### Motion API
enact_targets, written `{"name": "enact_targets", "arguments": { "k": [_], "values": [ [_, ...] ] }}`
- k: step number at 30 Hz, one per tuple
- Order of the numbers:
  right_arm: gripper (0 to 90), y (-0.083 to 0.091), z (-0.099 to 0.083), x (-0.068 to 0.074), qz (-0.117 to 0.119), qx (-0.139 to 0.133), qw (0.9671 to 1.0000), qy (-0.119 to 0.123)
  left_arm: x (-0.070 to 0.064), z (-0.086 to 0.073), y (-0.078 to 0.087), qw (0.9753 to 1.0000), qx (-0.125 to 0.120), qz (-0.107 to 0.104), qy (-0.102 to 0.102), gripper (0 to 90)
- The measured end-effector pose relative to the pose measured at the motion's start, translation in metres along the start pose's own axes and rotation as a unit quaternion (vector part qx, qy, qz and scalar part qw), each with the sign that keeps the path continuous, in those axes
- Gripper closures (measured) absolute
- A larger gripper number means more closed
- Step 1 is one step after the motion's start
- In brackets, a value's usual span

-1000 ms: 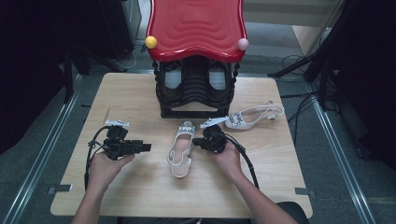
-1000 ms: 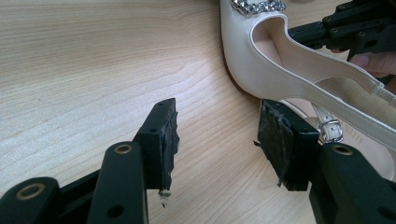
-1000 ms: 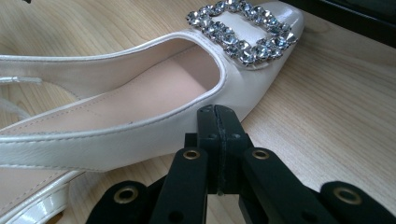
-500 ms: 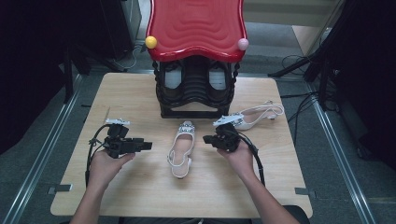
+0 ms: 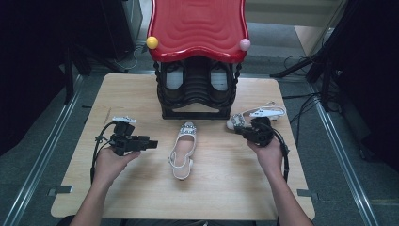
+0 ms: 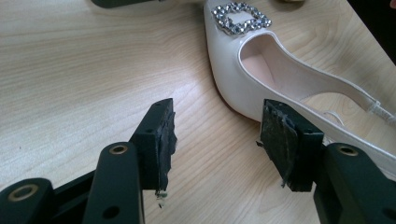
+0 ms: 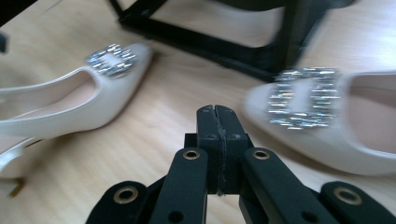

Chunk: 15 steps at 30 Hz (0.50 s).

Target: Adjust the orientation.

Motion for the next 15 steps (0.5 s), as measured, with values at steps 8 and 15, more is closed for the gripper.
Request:
{"name": "enact_targets", "arguments": {
  "k": [8,15],
  "values": [
    [90.0,0.005,0.009,-0.036,-0.040,-0.005,0.9991,-0.011,0.001,-0.002,0.001,1.0000,-0.001,0.002,-0.001,45.1],
    [90.0,0.004,0.012,-0.069,-0.067,-0.007,0.9970,-0.037,0.001,-0.005,0.002,1.0000,0.001,0.002,0.003,45.2]
  ]
}}
Point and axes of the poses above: each handheld gripper's, and its own axes: y roughly backward along the jaws, z roughly out of its top, x roughly to its left, the point moved 5 cm from there along -y, roughly forward along the jaws, and after that the axes turned 8 degrees about z, right-handed, at the moved point
